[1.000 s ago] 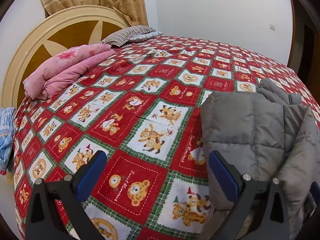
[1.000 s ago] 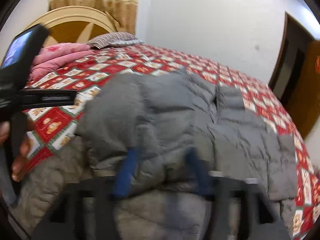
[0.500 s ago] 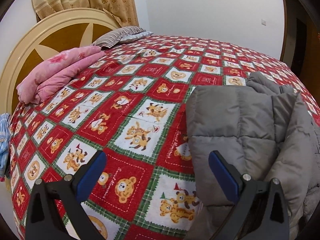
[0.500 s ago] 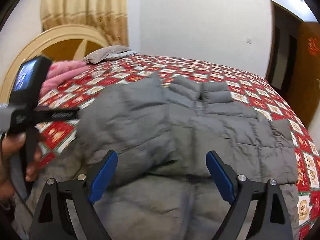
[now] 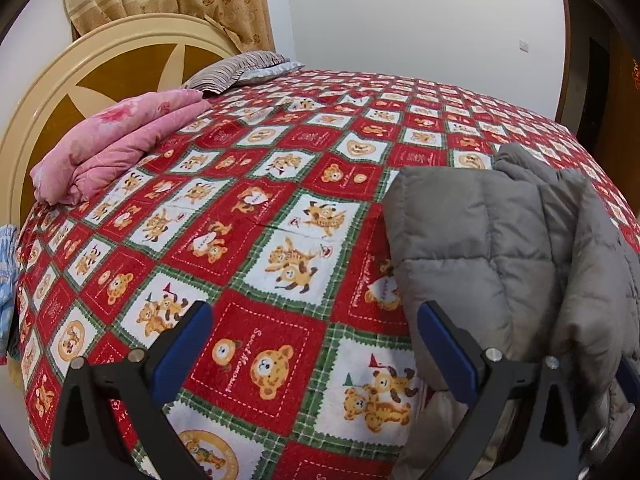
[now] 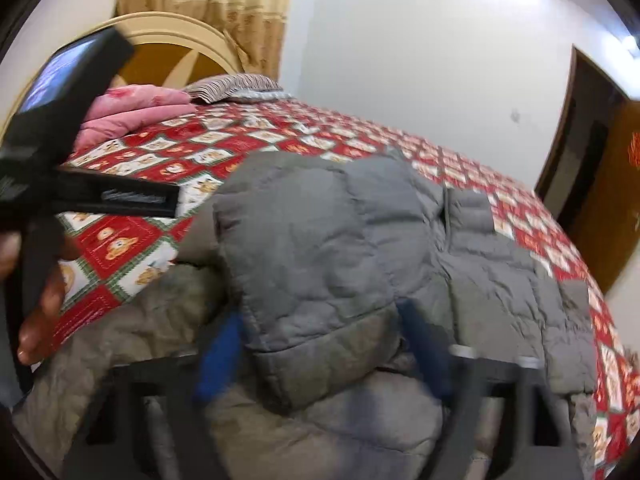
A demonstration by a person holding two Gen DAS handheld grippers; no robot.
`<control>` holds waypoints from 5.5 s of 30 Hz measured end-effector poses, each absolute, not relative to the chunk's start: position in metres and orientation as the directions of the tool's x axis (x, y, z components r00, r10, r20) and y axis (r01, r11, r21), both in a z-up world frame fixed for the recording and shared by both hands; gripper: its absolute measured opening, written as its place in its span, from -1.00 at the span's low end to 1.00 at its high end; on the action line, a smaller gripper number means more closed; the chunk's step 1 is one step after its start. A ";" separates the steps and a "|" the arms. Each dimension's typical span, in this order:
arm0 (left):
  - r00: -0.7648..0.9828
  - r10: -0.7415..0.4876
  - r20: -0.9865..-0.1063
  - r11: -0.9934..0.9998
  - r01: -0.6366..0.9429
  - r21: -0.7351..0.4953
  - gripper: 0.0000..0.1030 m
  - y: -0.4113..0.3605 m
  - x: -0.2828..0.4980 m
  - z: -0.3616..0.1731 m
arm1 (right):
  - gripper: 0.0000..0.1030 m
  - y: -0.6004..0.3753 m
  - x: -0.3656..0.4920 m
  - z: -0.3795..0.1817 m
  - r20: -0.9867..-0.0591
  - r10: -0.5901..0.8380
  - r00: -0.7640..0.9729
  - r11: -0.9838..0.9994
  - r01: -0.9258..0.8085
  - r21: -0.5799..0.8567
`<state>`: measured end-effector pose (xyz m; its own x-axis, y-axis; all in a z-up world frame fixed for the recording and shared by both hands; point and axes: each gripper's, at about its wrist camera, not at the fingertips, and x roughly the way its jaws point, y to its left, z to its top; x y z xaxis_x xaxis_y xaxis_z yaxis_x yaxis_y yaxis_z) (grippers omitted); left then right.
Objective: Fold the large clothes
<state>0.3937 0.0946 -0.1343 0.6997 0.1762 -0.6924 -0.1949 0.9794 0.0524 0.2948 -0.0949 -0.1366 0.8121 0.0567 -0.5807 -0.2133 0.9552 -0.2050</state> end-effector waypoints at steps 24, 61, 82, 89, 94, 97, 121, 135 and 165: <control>0.742 0.146 -0.654 0.980 -0.018 0.198 1.00 0.017 0.418 -0.119 | -0.90 -0.367 0.306 -0.136 -0.705 0.251 0.663 0.875 0.157 0.458; 0.653 0.023 -0.757 0.989 0.095 0.111 1.00 -0.035 0.465 -0.185 | 0.13 -0.312 0.365 -0.169 -0.742 0.009 0.671 0.998 0.041 0.049; 0.762 0.050 -0.646 0.899 0.247 0.362 1.00 -0.107 0.432 -0.139 | 0.14 -0.302 0.362 -0.172 -0.729 -0.056 0.683 0.998 0.057 -0.023; 0.707 0.009 -0.707 0.932 0.250 0.262 1.00 -0.095 0.448 -0.178 | 0.16 -0.304 0.362 -0.171 -0.726 -0.044 0.686 0.999 0.053 -0.011; 0.712 0.012 -0.702 0.934 0.243 0.262 1.00 -0.101 0.444 -0.179 | 0.16 -0.304 0.362 -0.172 -0.725 -0.046 0.687 0.999 0.052 -0.014; 0.699 0.016 -0.715 0.931 0.250 0.265 1.00 -0.099 0.443 -0.171 | 0.17 -0.303 0.362 -0.172 -0.726 -0.048 0.686 0.999 0.051 -0.018; 0.626 -0.039 -0.779 0.994 0.104 0.034 1.00 -0.090 0.650 -0.090 | 0.48 -0.359 0.551 -0.081 -0.781 0.093 0.617 0.967 0.129 0.217; 0.532 -0.033 -0.846 0.979 0.188 0.080 0.91 -0.123 0.695 -0.127 | 0.52 -0.346 0.666 -0.108 -0.888 0.130 0.440 0.961 0.163 0.222; 0.590 -0.175 -0.788 0.881 0.451 0.141 -0.70 -0.085 0.561 -0.149 | -0.92 -0.385 0.533 -0.127 -0.883 0.067 0.465 0.997 0.012 0.082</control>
